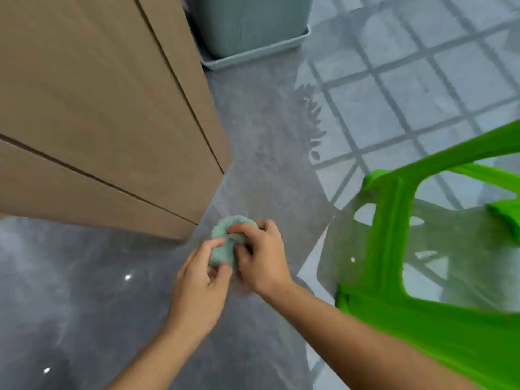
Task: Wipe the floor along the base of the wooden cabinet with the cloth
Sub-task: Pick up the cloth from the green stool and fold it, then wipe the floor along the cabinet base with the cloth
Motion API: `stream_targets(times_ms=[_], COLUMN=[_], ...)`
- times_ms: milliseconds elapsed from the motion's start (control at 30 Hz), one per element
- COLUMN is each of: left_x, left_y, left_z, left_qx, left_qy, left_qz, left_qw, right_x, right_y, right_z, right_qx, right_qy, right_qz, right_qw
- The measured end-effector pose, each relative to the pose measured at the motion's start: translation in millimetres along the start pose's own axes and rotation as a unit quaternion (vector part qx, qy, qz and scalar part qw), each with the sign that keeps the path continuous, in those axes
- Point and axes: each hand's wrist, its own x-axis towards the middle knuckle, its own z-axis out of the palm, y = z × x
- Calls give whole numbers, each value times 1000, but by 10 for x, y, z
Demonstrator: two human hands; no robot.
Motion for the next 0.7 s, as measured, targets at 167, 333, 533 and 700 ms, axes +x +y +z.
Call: stream_targets(times_ms=[167, 333, 533, 700], left_x=[311, 107, 176, 115], left_y=[-1446, -1947, -1981, -1988], left_z=[393, 682, 709, 627], left_qx=[206, 265, 267, 238], left_qy=[83, 32, 3, 2], left_qz=[-78, -198, -233, -212], left_qw=[972, 943, 935, 948], right_x=[1045, 1058, 882, 560], right_y=[808, 866, 898, 1107], right_z=[629, 778, 1106, 1110], right_qx=[-283, -375, -366, -375], right_qy=[-58, -124, -115, -266], right_qz=[-69, -115, -87, -413], right_qw=[955, 911, 919, 786])
